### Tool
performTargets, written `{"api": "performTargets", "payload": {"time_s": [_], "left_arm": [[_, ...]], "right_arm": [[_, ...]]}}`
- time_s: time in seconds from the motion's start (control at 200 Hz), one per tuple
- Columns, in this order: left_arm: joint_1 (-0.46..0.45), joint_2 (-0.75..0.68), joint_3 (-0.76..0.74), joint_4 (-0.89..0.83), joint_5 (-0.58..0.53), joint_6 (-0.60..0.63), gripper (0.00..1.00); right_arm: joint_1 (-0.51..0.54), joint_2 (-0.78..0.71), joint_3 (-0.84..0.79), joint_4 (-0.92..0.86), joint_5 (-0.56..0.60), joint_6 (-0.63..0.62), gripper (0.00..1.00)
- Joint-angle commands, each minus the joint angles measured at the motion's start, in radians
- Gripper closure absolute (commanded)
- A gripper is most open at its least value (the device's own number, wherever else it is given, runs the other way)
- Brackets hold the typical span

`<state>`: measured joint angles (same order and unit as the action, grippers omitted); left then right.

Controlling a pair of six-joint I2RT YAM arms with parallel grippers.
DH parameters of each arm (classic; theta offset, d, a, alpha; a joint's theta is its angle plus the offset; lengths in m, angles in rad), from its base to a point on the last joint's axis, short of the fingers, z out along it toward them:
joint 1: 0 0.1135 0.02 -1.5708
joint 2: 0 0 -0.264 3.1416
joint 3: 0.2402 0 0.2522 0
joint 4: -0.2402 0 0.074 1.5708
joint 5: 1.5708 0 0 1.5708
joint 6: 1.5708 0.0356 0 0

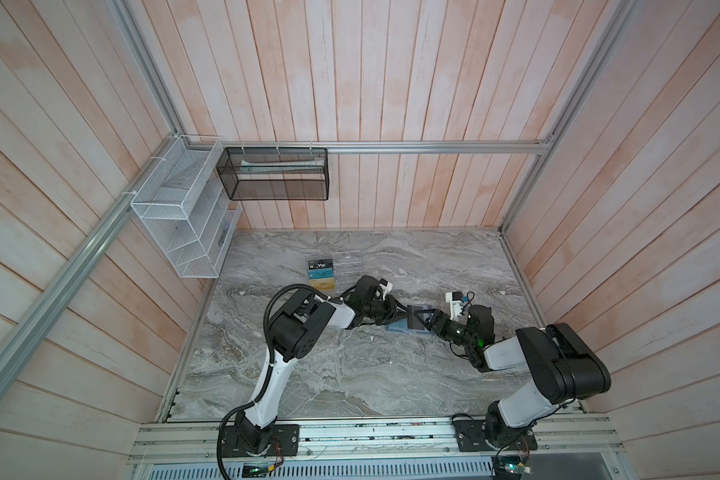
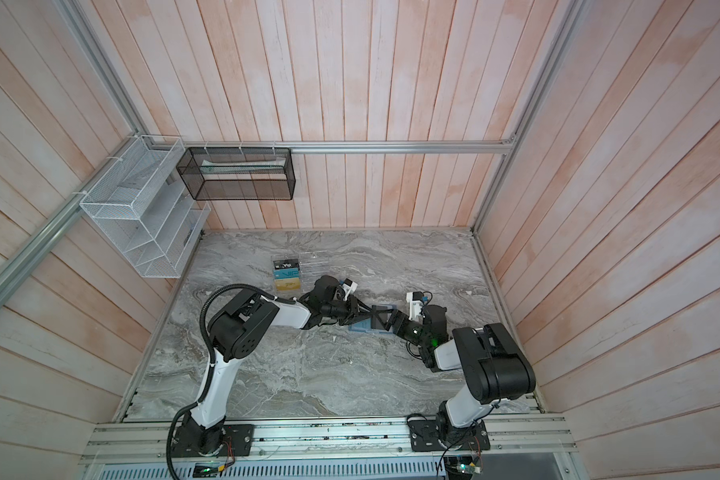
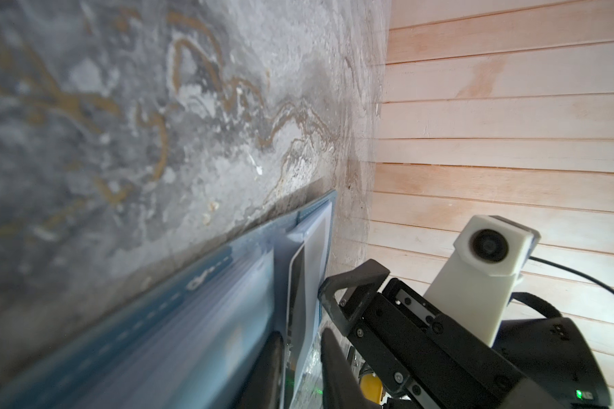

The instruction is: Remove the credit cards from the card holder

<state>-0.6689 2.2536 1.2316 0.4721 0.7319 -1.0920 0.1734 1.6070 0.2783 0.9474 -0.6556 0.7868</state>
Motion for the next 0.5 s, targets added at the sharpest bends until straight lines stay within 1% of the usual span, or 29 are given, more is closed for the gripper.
{"api": "performTargets", "payload": {"time_s": [0.0,0.04,0.12,0.2,0.265,0.415,0.495], "left_arm": [[-0.009,0.069,-0.050,-0.132,-0.046,0.026,0.79],[-0.012,0.069,-0.052,-0.129,-0.046,0.026,0.79],[-0.015,0.071,-0.053,-0.128,-0.048,0.029,0.84],[-0.015,0.071,-0.056,-0.125,-0.049,0.032,0.86],[-0.014,0.071,-0.059,-0.118,-0.051,0.035,0.91],[-0.018,0.069,-0.067,-0.094,-0.049,0.034,0.92],[-0.018,0.067,-0.073,-0.080,-0.049,0.034,0.94]], "right_arm": [[-0.004,0.029,0.007,0.008,-0.007,0.012,0.06],[-0.004,0.033,0.007,0.010,-0.008,0.015,0.06],[-0.004,0.040,0.007,0.020,-0.009,0.018,0.06],[-0.004,0.047,0.006,0.026,-0.010,0.021,0.06],[-0.004,0.050,0.006,0.028,-0.010,0.022,0.06],[-0.003,0.051,0.007,0.027,-0.011,0.021,0.07],[-0.003,0.053,0.008,0.026,-0.012,0.020,0.07]]}}
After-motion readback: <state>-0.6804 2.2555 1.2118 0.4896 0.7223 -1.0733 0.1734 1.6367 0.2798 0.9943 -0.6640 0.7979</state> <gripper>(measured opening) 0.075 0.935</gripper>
